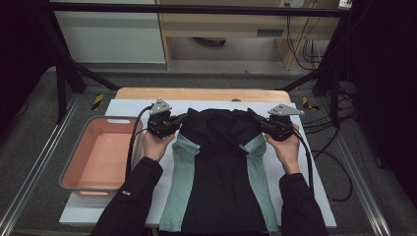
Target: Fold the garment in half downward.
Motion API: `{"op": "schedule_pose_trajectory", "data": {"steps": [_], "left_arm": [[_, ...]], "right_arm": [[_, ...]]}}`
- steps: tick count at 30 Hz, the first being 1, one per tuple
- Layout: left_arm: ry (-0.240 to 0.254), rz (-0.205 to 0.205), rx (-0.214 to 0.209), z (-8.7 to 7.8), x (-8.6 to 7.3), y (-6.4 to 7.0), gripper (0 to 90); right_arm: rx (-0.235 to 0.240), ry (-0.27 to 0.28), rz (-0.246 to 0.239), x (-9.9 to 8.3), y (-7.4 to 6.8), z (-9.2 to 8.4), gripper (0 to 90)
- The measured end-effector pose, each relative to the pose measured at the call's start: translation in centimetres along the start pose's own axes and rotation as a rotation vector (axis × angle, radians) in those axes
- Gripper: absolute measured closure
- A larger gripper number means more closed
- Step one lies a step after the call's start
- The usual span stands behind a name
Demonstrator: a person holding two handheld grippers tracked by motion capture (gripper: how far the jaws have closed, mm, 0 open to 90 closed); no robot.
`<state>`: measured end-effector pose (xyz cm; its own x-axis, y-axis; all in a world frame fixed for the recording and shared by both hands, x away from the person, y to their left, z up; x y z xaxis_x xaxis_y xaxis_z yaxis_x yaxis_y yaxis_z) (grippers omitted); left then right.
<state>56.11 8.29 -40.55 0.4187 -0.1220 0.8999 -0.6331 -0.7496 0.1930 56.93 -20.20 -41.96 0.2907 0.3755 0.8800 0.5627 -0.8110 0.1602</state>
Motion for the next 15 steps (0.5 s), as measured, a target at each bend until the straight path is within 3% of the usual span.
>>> {"op": "schedule_pose_trajectory", "data": {"steps": [15], "left_arm": [[0.025,0.015,-0.053,-2.9,-2.6,3.1,88.1]], "right_arm": [[0.01,0.03,-0.036,-1.1,-2.7,-2.9,87.1]]}}
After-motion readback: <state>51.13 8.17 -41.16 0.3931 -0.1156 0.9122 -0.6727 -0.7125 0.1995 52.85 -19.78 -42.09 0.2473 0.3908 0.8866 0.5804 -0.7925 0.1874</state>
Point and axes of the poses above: each handheld gripper's, and its own axes: z roughly forward along the jaws, x roughly out of its top, y roughly to its right, the point moved 8 cm from there along z, roughly forward along the jaws, and after that the axes turned 7 degrees about -z, right-handed, at the moved point
